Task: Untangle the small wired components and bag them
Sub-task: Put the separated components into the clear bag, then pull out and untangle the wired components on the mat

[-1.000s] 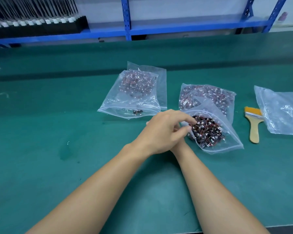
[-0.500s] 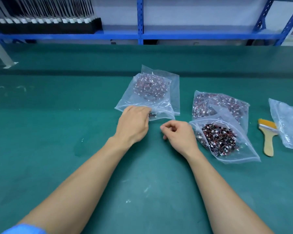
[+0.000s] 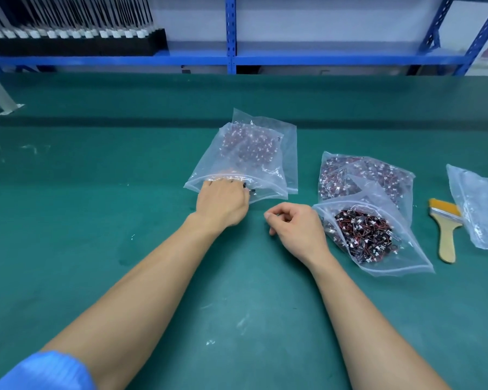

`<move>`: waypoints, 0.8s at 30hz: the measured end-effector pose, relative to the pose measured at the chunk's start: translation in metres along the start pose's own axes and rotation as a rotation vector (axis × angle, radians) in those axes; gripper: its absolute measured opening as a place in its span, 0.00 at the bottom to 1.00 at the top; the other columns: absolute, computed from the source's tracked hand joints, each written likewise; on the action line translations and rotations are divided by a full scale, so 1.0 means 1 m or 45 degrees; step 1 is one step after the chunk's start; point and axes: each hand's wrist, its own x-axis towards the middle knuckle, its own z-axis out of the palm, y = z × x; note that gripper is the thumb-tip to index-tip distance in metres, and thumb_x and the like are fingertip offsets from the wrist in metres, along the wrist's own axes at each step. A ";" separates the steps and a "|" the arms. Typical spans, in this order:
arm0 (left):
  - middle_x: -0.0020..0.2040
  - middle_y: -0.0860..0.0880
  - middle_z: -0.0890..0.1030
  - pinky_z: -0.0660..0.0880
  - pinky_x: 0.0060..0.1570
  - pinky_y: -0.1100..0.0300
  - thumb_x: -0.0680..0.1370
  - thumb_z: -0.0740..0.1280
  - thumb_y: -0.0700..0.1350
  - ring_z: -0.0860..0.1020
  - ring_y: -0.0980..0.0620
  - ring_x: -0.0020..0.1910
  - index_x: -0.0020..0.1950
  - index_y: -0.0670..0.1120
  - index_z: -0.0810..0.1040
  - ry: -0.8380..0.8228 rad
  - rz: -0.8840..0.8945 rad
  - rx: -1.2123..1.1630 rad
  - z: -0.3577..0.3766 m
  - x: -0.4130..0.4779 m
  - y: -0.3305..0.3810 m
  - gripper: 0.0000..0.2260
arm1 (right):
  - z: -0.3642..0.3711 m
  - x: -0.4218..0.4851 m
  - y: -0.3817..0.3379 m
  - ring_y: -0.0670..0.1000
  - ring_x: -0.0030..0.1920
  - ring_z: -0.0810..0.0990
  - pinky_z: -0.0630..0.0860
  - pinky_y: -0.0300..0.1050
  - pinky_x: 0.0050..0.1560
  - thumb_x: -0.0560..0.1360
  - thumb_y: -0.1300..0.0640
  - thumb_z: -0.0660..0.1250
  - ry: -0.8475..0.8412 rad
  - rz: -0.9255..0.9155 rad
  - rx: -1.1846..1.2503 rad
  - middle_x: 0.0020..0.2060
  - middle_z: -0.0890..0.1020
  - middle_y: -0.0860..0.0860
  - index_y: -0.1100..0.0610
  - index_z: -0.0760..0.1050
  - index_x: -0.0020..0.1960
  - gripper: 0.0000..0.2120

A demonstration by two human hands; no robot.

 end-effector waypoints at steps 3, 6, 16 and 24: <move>0.71 0.43 0.71 0.64 0.67 0.48 0.82 0.51 0.52 0.69 0.42 0.68 0.68 0.45 0.73 -0.152 -0.029 -0.104 0.002 0.017 0.001 0.20 | 0.000 0.001 0.000 0.43 0.33 0.80 0.79 0.49 0.45 0.74 0.49 0.69 -0.002 0.001 -0.016 0.28 0.83 0.42 0.45 0.81 0.37 0.07; 0.83 0.47 0.46 0.44 0.78 0.47 0.82 0.47 0.55 0.45 0.47 0.81 0.82 0.49 0.48 -0.308 0.002 -0.080 0.009 0.039 0.002 0.29 | -0.001 0.001 0.002 0.42 0.33 0.79 0.79 0.48 0.44 0.74 0.49 0.69 0.001 0.012 -0.028 0.28 0.83 0.41 0.46 0.81 0.37 0.07; 0.67 0.49 0.75 0.69 0.60 0.50 0.73 0.53 0.57 0.73 0.44 0.62 0.63 0.56 0.73 -0.356 0.071 -0.089 -0.001 0.060 -0.009 0.22 | 0.000 0.003 0.001 0.41 0.32 0.78 0.75 0.43 0.40 0.74 0.49 0.69 0.009 0.013 -0.068 0.28 0.82 0.40 0.45 0.80 0.36 0.08; 0.56 0.48 0.77 0.74 0.50 0.52 0.79 0.58 0.49 0.76 0.45 0.51 0.54 0.50 0.79 -0.209 0.172 -0.016 -0.001 0.041 -0.001 0.11 | 0.000 0.003 0.002 0.42 0.33 0.80 0.77 0.44 0.41 0.73 0.49 0.69 0.024 0.011 -0.103 0.28 0.82 0.39 0.45 0.80 0.36 0.08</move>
